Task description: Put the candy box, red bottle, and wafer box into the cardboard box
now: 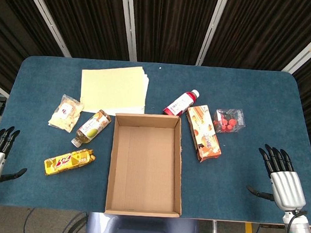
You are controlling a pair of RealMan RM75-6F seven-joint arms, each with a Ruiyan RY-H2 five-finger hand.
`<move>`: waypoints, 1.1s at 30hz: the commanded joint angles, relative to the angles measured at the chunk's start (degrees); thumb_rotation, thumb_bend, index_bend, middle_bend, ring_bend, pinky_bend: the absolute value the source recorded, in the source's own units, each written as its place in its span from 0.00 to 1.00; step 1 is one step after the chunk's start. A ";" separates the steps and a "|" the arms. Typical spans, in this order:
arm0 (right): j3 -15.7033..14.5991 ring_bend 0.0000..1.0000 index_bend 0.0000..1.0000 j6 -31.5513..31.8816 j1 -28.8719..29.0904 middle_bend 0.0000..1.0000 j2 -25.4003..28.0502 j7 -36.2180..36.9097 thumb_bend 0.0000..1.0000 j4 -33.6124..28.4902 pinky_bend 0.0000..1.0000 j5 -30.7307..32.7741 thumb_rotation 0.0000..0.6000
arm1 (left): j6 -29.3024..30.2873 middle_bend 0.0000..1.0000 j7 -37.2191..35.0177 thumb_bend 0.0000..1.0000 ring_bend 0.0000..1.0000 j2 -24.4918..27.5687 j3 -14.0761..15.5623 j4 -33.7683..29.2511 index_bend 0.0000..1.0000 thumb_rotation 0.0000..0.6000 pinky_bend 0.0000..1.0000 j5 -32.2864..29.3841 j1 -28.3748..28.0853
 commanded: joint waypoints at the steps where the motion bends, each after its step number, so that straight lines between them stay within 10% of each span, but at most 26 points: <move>1: -0.05 0.00 0.00 -0.27 -0.04 0.00 0.12 -0.20 0.01 -0.09 0.00 0.29 1.00 | -0.25 0.00 -0.01 0.00 0.00 0.03 0.11 0.05 0.00 0.89 0.00 -0.11 0.01; 14: 1.14 0.00 0.00 -6.33 3.29 0.00 1.12 0.62 0.03 0.22 0.00 2.52 1.00 | 0.17 0.00 -1.92 0.00 0.00 -0.31 -1.07 0.18 0.00 0.89 0.00 0.18 -0.77; 33: 8.66 0.00 0.00 -39.79 26.49 0.00 3.51 -6.72 0.09 10.96 0.00 12.10 1.00 | -8.04 0.00 9.37 0.00 0.00 -6.25 -4.58 2.67 0.00 0.89 0.00 -10.30 -4.86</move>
